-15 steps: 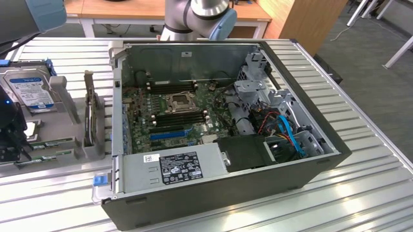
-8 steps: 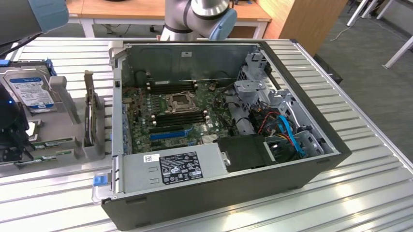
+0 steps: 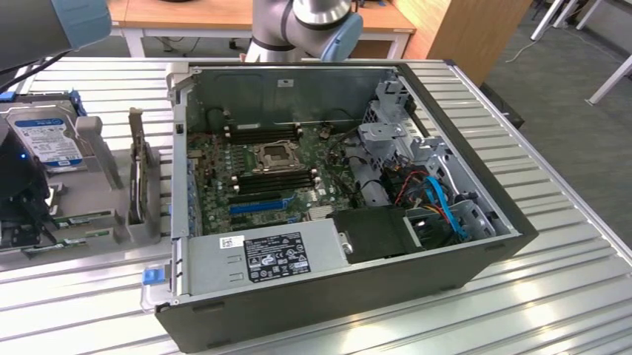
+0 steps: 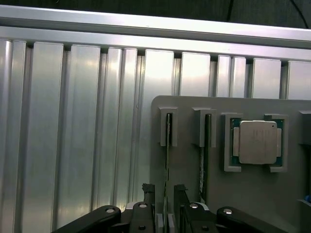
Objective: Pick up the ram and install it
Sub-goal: 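Pick up the ram and move it above insertion slot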
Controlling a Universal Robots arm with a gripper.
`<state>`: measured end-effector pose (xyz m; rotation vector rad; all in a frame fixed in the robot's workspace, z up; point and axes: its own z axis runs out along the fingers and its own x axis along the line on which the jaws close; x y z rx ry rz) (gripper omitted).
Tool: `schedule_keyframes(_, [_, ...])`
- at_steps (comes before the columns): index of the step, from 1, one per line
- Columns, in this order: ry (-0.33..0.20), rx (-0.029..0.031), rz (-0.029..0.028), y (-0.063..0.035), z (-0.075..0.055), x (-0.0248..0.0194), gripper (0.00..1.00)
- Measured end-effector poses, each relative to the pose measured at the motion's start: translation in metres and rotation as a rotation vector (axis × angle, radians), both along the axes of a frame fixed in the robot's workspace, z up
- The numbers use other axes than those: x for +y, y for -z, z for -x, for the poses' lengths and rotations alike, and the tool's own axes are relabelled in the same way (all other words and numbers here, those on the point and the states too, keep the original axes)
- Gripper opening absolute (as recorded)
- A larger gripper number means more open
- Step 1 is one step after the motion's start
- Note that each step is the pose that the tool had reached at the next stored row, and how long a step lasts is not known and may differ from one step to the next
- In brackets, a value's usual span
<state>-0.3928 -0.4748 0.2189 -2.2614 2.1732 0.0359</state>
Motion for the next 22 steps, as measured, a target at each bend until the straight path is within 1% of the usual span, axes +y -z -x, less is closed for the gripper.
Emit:
schedule_keyframes(10, [0.000,0.0000,-0.0020,0.0000,-0.0069,-0.0007,0.29])
schedule_keyframes(19, [0.000,-0.0002,-0.0022,0.0001,-0.0081,-0.0008,0.29])
schedule_keyframes(22, [0.000,0.0000,-0.0028,0.0000,-0.0106,-0.0008,0.29])
